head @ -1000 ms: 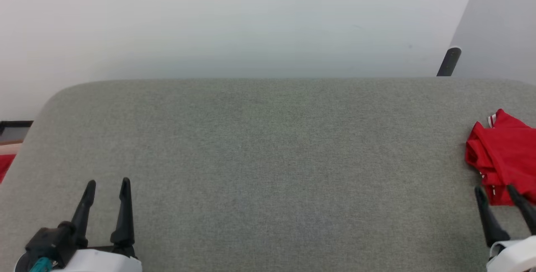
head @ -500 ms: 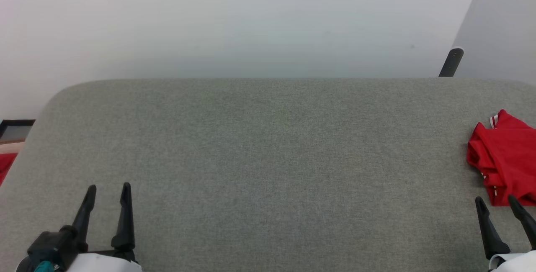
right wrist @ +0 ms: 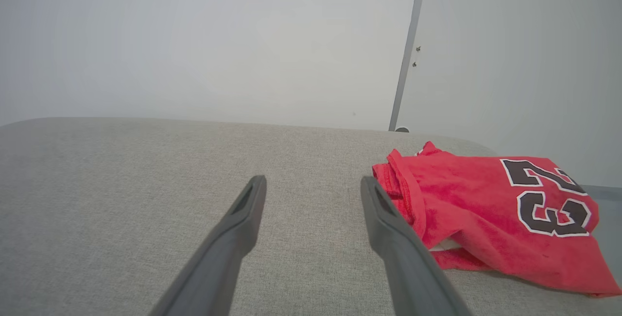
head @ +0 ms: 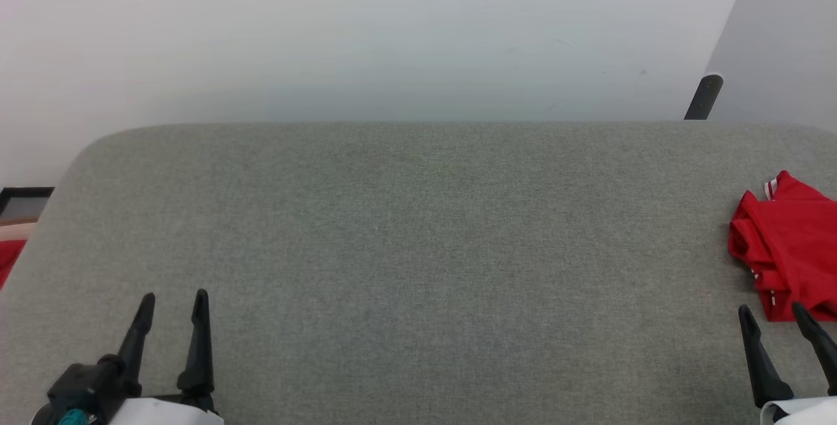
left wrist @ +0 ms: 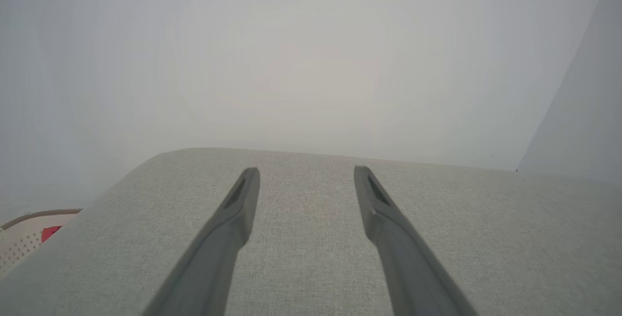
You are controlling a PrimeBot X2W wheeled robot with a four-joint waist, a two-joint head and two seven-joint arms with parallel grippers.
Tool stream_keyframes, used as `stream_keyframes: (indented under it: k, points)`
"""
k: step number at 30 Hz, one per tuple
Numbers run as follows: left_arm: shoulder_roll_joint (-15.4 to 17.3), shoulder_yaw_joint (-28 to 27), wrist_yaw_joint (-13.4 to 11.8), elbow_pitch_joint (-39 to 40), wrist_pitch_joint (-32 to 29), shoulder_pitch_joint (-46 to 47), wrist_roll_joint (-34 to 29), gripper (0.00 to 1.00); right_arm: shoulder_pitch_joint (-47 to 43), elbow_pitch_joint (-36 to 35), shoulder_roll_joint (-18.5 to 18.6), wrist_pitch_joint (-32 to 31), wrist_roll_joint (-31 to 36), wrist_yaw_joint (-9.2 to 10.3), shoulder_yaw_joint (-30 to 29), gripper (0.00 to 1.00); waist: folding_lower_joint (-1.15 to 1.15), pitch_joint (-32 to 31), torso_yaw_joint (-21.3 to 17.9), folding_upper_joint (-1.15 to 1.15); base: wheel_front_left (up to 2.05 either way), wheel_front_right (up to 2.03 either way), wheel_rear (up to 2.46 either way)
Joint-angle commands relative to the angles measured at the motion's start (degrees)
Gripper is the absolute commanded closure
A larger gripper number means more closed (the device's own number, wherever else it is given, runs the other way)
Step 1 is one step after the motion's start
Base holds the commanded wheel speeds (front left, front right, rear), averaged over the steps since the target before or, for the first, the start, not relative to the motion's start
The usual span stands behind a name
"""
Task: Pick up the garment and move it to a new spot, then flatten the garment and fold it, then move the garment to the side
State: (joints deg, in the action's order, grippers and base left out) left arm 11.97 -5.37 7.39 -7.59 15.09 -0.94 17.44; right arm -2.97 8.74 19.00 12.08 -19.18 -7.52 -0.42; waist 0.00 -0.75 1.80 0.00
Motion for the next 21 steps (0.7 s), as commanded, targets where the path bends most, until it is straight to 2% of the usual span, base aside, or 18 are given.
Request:
stream_keyframes:
  k: [1, 21]
  points:
    - [0.06, 0.00, 0.14, -0.17, 0.01, -0.46, 0.16, 0.00, -0.32, -0.51, -0.27, 0.39, 0.54, 0.07, 0.03, 0.00, 0.00, -0.06, 0.02, 0.00, 0.00, 0.00, 0.00]
    - [-0.18, -0.05, 0.14, -1.80, 0.01, -0.98, 1.95, 0.00, -1.05, -2.33, -0.37, 0.19, 1.29, 0.07, -0.10, 0.00, 0.00, -0.44, 0.49, 0.00, 0.00, 0.00, 0.00]
